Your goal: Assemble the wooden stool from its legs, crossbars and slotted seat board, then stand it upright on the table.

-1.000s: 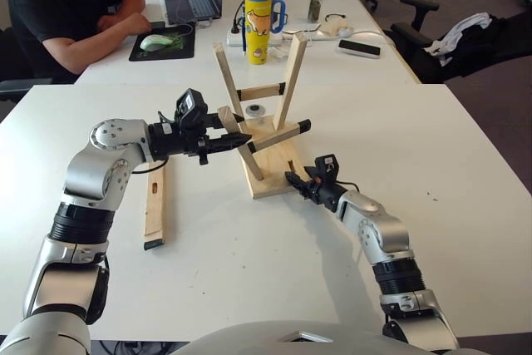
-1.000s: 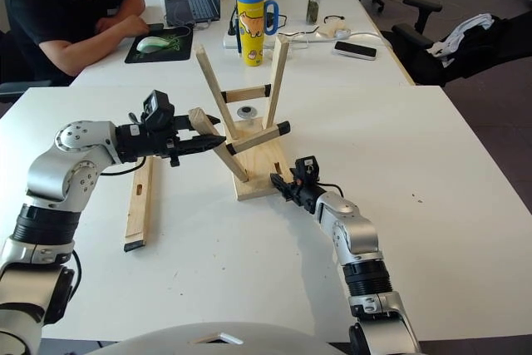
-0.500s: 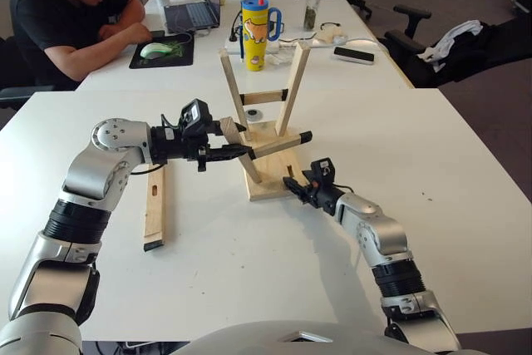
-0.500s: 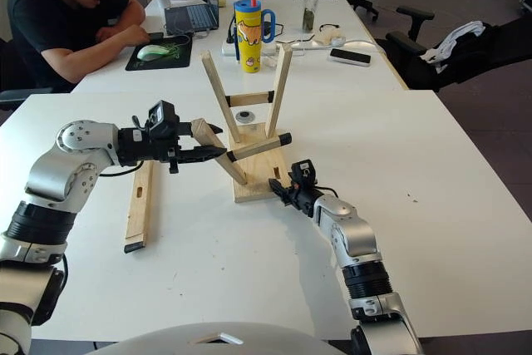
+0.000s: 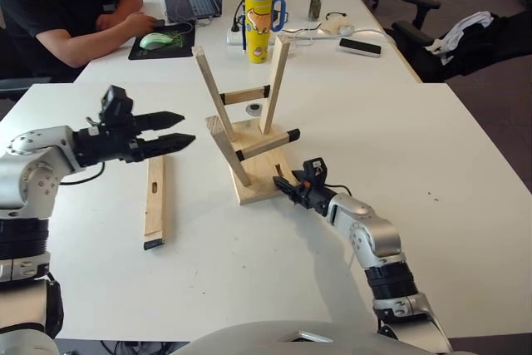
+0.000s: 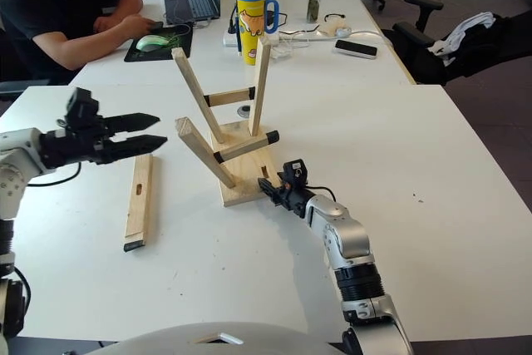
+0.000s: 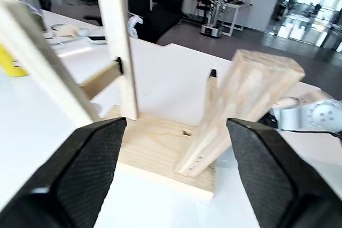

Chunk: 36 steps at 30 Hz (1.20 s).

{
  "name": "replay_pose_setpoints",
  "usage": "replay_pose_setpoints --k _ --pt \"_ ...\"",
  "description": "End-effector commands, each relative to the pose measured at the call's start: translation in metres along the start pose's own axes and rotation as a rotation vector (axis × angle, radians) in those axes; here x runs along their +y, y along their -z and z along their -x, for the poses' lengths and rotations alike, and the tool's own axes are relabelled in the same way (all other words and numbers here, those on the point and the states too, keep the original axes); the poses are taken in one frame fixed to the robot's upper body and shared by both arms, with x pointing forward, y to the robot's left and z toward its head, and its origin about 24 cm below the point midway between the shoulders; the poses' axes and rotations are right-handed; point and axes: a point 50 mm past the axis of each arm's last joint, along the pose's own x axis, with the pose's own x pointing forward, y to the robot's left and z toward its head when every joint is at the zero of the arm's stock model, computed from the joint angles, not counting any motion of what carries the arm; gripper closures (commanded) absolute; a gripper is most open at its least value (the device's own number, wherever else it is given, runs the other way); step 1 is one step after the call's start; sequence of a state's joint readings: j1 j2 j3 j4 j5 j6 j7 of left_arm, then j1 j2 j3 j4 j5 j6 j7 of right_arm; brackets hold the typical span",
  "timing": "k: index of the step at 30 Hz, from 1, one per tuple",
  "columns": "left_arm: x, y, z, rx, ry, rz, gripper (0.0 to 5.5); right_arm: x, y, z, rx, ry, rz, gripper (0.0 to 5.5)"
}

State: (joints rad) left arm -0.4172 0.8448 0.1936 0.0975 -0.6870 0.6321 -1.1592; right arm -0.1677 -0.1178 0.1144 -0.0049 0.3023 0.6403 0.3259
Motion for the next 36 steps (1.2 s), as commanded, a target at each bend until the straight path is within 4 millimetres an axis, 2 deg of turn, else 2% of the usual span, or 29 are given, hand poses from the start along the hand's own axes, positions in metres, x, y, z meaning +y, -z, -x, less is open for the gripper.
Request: replay_pose_setpoints --k 1,4,7,10,14,17,20,22,24,26,28,31,32,33,36 --pt "0.025 -0.036 0.006 -0.259 -0.207 -0.048 2.02 -0.009 0.031 0.006 0.159 0.196 -0.108 2.26" --pt "0.025 -0.057 0.0 -0.421 -0.297 -0.094 2.02 0.003 0.025 0.002 0.152 0.196 -0.144 2.26" --pt "0.008 -0.078 -0.021 -0.54 -0.275 -0.112 2.02 0.013 0.021 0.001 0.145 0.202 -0.201 2.26" --pt "-0.01 -0.089 -0.036 -0.595 -0.264 -0.113 2.02 0.019 0.016 0.002 0.129 0.191 -0.239 2.26" --pt "-0.021 -0.094 -0.048 -0.634 -0.318 -0.118 2.02 0.023 0.011 0.001 0.1 0.187 -0.303 2.26" --pt "-0.036 -0.107 -0.055 -0.706 -0.285 -0.101 2.02 0.022 0.012 -0.001 0.105 0.196 -0.301 2.26" --pt "-0.049 -0.126 -0.058 -0.787 -0.188 -0.048 2.39 0.018 0.02 0.0 0.127 0.218 -0.295 2.26" --pt "-0.059 -0.13 -0.061 -0.806 -0.053 0.05 2.74 0.016 0.023 -0.001 0.139 0.217 -0.291 2.26" --pt "-0.065 -0.117 -0.066 -0.738 0.036 0.127 3.02 0.016 0.026 -0.001 0.145 0.219 -0.28 2.26" --pt "-0.073 -0.082 -0.076 -0.586 0.08 0.202 3.34 0.016 0.026 -0.002 0.148 0.216 -0.274 2.26" --pt "-0.077 -0.052 -0.084 -0.42 0.046 0.182 3.64 0.016 0.026 -0.002 0.145 0.213 -0.275 2.26" --pt "-0.074 0.04 -0.099 0.074 -0.125 0.135 4.22 0.021 0.025 -0.002 0.141 0.203 -0.284 2.26" --pt "-0.071 0.056 -0.1 0.147 -0.183 0.121 4.42 0.022 0.025 -0.002 0.139 0.202 -0.292 2.26" --pt "-0.071 0.05 -0.103 0.098 -0.187 0.121 4.56 0.023 0.025 -0.001 0.14 0.198 -0.294 2.26" --pt "-0.066 0.006 -0.11 -0.124 -0.183 0.041 5.05 0.024 0.027 -0.001 0.151 0.19 -0.293 2.26"
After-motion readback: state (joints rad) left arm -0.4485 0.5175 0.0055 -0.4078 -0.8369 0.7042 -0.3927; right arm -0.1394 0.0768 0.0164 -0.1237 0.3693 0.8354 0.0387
